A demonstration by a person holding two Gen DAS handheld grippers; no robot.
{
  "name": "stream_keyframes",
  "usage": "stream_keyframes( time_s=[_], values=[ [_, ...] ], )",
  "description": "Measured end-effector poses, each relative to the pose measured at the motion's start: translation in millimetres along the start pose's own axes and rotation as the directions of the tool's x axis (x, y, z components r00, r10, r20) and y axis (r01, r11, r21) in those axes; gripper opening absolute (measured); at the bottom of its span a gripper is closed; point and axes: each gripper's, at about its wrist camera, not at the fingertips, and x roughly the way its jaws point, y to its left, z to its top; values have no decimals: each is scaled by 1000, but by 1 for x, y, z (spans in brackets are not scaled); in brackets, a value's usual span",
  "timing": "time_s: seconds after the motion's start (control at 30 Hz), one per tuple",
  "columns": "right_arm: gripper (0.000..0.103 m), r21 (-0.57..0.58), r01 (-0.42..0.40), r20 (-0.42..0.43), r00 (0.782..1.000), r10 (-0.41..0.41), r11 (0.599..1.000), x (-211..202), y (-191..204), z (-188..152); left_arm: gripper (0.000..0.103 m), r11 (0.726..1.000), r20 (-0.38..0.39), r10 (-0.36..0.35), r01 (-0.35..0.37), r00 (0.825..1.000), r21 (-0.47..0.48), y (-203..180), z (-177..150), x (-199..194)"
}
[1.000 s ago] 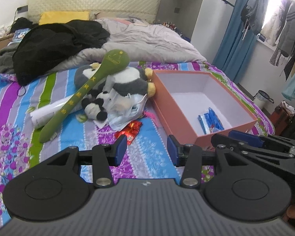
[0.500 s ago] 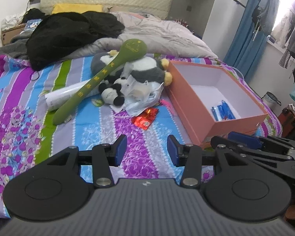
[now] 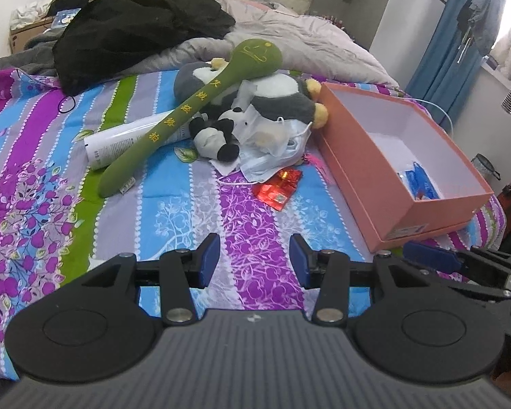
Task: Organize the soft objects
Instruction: 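Withdraw both grippers from the box back toward the pile, then grasp the small panda plush with the left gripper while the right grasps the red foil candy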
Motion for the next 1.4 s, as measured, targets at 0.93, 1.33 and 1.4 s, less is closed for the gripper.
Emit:
stream_keyframes(
  time_s=[0.93, 1.33, 1.4],
  values=[
    [41, 10, 28, -90, 996, -27, 1000, 172, -26, 41, 51, 998, -62, 37, -40, 997, -51, 55, 73, 185],
    [56, -6, 70, -108, 992, -70, 998, 232, -47, 46, 61, 991, -36, 18, -23, 999, -135, 68, 96, 249],
    [56, -5, 70, -111, 991, -70, 998, 240, -49, 46, 63, 989, -29, 17, -21, 999, -149, 70, 98, 255]
  ],
)
